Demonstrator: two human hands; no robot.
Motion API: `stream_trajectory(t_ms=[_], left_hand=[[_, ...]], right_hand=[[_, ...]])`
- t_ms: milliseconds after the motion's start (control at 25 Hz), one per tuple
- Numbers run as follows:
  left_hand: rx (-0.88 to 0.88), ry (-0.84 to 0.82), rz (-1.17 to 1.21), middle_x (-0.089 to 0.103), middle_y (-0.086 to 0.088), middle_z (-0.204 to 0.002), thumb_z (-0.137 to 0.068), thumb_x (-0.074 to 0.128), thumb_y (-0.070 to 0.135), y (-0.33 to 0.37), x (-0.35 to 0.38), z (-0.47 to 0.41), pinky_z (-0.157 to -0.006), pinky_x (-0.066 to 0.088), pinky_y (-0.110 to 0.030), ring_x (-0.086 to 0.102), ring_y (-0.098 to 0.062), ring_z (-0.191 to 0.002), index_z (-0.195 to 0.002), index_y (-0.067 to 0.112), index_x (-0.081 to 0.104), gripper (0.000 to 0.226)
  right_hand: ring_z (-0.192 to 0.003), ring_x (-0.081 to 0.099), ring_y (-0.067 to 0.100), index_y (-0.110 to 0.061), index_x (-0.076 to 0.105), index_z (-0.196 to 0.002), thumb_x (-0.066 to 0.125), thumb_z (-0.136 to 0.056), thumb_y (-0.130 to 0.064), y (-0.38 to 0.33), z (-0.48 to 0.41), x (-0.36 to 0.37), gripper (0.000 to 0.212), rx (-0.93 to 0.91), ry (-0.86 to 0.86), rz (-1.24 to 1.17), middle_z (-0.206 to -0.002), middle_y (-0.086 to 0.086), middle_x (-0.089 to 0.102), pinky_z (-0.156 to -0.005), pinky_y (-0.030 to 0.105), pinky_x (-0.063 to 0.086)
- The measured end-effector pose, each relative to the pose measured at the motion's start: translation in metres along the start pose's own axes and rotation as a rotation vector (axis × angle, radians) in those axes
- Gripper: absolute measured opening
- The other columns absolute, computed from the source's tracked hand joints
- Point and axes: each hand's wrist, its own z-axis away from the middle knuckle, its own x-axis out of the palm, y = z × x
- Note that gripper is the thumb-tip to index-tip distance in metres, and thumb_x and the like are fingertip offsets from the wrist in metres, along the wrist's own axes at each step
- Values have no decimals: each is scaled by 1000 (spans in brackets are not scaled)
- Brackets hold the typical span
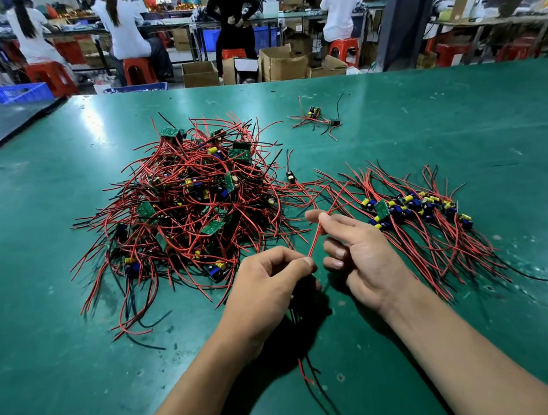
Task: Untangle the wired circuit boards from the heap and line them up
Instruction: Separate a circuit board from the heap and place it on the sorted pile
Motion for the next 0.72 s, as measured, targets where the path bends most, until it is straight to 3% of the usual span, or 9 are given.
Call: stream_trajectory(t_ms=[160, 400, 720], left_hand=[[-18, -26, 28, 69, -10, -63, -90, 64, 7, 2, -3, 1, -54, 50, -25, 60, -19, -52, -76, 3, 68, 15], [-35, -52, 27, 70, -10, -64, -90, 64, 8, 2, -3, -2, -52, 49, -22, 59, -17, -52, -78, 4, 69, 13], [-22, -112, -84, 70, -7, -64, -88, 66, 11, 1, -4, 0, -63, 44, -29, 59, -16, -57, -70, 14, 72, 19]], right_hand=[[-38, 25, 2, -3, 64, -84, 58, -97, -6, 2, -1, 0, 14, -98, 85, 63, -86, -9, 70, -36, 14, 25], [-40, 27, 2, -3, 69, -91, 58, -98, -10, 2, -5, -4, 15, -97, 124, 8, -67, -12, 64, -36, 15, 26], [-38, 27, 3, -10, 64, -75, 60, -98, -24, -10, -8, -13, 27, 5, 193, -140, -60, -6, 40, -35, 16, 23]])
